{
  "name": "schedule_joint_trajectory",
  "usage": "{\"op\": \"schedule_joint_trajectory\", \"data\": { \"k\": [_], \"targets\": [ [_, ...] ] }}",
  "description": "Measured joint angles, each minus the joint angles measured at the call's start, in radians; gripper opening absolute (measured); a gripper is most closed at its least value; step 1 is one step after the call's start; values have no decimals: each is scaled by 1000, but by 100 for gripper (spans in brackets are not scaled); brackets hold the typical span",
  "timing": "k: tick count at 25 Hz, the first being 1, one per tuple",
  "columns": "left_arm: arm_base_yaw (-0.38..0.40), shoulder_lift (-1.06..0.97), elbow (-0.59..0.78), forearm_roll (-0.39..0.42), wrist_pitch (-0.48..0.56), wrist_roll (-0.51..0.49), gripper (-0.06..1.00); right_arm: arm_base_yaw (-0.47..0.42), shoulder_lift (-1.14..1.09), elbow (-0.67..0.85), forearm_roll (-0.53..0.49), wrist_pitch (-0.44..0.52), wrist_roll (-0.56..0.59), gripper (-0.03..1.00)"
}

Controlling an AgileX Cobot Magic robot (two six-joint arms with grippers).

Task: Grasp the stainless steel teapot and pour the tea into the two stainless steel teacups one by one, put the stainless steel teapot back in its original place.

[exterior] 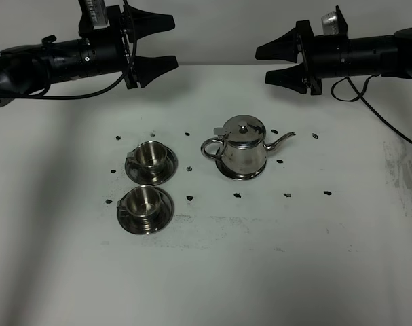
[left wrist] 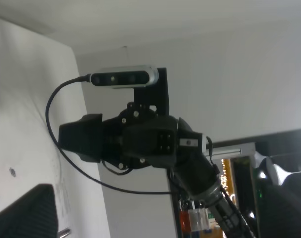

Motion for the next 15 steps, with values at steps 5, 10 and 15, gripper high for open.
{"op": "schedule_joint_trajectory", "data": {
  "k": [5, 10, 15],
  "targets": [
    [0, 54, -43, 17, 0, -43, 78, -14, 8, 0, 1, 1, 13, 60],
    [0, 62, -44, 29, 0, -45, 78, -19, 8, -2, 2, 1, 14, 60],
    [1, 62, -53, 29, 0, -46, 77, -19, 8, -8, 0, 2, 10, 60]
  ]
}}
